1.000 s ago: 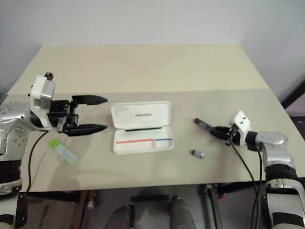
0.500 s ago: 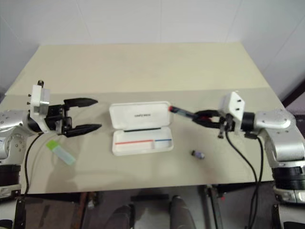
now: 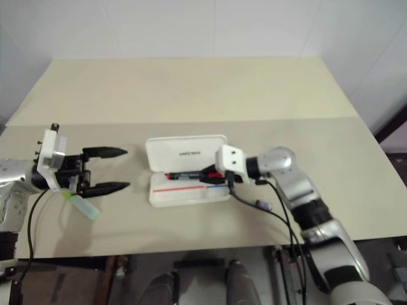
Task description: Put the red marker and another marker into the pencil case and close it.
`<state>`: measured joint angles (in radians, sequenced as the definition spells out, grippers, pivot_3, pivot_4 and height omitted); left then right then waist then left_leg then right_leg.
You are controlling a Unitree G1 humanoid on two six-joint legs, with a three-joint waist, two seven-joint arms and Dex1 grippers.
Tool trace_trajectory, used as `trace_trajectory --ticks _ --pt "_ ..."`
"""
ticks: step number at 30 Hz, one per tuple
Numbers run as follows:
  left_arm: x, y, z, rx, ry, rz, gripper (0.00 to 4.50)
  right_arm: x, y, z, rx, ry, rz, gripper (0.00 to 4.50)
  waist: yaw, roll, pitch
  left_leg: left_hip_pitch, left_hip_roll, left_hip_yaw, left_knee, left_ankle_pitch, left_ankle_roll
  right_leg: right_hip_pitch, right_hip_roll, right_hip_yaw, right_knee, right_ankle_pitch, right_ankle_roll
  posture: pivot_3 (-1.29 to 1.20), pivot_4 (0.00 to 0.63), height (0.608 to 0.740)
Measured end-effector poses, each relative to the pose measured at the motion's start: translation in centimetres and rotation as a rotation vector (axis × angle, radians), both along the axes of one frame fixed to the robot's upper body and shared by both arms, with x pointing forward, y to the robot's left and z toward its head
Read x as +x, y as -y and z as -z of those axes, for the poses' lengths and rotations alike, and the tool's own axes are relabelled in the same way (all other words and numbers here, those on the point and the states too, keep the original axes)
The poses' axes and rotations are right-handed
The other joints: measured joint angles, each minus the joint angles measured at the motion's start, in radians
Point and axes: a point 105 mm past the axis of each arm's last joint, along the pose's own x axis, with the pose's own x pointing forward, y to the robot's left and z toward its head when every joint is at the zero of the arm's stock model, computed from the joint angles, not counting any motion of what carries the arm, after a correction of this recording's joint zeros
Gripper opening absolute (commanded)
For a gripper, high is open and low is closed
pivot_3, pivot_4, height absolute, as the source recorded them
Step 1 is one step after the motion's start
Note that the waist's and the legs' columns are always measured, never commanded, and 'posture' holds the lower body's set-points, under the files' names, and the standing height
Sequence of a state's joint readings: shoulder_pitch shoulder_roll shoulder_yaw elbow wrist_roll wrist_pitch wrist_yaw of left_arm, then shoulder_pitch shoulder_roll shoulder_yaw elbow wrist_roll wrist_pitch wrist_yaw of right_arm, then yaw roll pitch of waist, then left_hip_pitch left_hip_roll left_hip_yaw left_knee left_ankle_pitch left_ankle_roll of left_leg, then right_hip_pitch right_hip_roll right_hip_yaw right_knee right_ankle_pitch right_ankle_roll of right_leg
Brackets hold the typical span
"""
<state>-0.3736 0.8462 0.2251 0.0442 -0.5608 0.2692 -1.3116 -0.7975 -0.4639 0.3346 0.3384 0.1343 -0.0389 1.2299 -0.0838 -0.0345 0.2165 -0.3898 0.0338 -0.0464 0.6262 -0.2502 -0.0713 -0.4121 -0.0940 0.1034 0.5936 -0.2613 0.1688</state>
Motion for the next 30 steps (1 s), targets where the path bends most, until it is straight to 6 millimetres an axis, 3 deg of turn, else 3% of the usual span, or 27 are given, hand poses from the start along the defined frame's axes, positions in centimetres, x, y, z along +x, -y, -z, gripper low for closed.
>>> trace_trajectory --ticks 8,13,19,25,30 --pt "-0.3 0.5 0.4 0.007 -0.002 0.004 4.50 0.9 -0.6 1.4 -0.048 -0.004 -0.049 0.60 0.000 0.000 0.000 0.000 0.000 0.000 -0.002 0.000 0.000 -0.001 0.000 0.000 0.003 -0.001 0.000 0.00 0.150 0.740" --pt "-0.4 0.9 0.3 0.007 0.006 0.000 4.50 0.9 -0.6 2.0 -0.059 -0.012 -0.059 2.35 0.000 0.000 0.000 0.000 0.000 0.000 -0.001 0.000 0.000 -0.001 0.000 0.000 0.002 -0.001 0.000 0.00 0.150 0.740" --pt "-0.3 1.1 0.3 -0.005 0.005 -0.010 4.50 1.1 -0.9 0.5 0.001 0.002 -0.059 4.47 -0.002 0.000 0.000 0.001 0.000 0.000 0.001 0.000 0.000 -0.001 0.000 0.000 0.005 -0.001 0.000 0.00 0.150 0.740" --pt "-0.2 1.2 0.1 -0.005 0.009 -0.020 4.50 -1.3 -2.0 -5.3 0.162 0.026 -0.142 4.47 0.001 0.000 0.000 0.001 0.000 -0.001 0.001 0.000 0.000 -0.001 0.000 0.000 0.006 -0.001 0.000 0.00 0.150 0.740" --pt "-0.6 1.1 0.1 -0.046 0.023 -0.093 4.50 -5.4 0.1 -7.4 0.230 -0.046 -0.185 4.47 0.013 0.000 0.000 -0.001 0.000 -0.002 0.001 -0.002 0.000 -0.001 0.000 -0.001 0.007 -0.003 0.000 0.00 0.150 0.740"
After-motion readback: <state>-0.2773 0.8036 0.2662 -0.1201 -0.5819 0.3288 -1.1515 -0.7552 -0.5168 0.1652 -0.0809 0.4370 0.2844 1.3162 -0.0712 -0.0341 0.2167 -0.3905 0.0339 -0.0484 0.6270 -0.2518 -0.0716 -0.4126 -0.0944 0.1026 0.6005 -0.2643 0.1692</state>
